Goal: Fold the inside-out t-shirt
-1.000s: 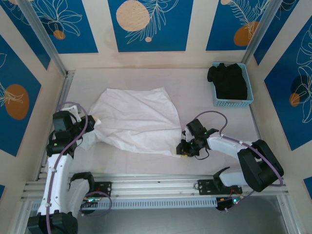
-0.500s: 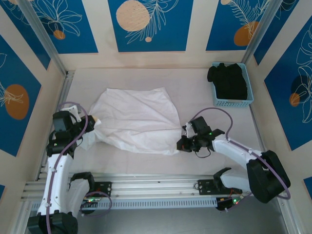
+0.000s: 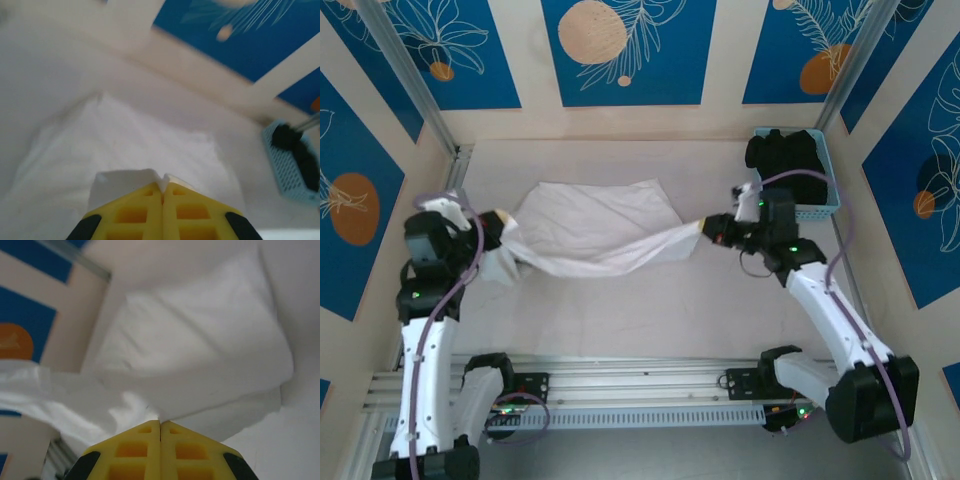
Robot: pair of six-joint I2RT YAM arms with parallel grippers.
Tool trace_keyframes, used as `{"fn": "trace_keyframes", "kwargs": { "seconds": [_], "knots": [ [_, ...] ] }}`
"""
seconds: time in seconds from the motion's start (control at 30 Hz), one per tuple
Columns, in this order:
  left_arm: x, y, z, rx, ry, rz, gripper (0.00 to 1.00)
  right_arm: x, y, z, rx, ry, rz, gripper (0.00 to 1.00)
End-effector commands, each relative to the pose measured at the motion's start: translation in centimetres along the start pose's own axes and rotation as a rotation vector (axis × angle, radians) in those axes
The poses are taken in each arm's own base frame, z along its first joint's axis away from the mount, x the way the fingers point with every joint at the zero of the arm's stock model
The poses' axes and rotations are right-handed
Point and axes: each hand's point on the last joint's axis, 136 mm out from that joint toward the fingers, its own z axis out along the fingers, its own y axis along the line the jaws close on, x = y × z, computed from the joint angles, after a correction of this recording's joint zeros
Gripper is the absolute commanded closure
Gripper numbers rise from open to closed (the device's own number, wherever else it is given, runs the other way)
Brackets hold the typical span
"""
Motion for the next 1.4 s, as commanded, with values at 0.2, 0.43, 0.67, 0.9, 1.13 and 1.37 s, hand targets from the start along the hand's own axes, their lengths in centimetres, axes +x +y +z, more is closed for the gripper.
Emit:
{"fn": "trace_keyframes", "kwargs": {
  "seconds": [0.2,0.43,0.67,0.9,1.13,1.37],
  "knots": [
    [-13.7,-5.6,-11.0,-0.125,-0.398,0.223,1.00,-8.4,7.8,-14.1,0.053,-0.379,-0.227,1.00],
    [-17.8,-5.9,-11.5,-0.213,-0.457,0.296,1.00,-11.4,9.7,-17.6,0.065,-0.497,-0.273,1.00],
    [-18.1,-3.8,-0.9,-0.152,-0.321,0.242,1.00,-16.4,8.6,-13.1,-0.001,-0.473,-0.262,1.00],
    [-21.2,-6.0,2.9,-0.021,-0.343,0.208,1.00,-21.0,10.1,-11.6,0.007,-0.479,-0.354,1.00],
    [-24.1,-11.1,-7.1,0.065,-0.580,0.265,1.00,-19.7,13.8,-17.4,0.065,-0.598,-0.479,1.00],
    [-23.6,-15.2,-17.3,0.151,-0.739,0.327,1.00,-16.4,17.7,-24.1,0.099,-0.743,-0.572,1.00]
  ]
}}
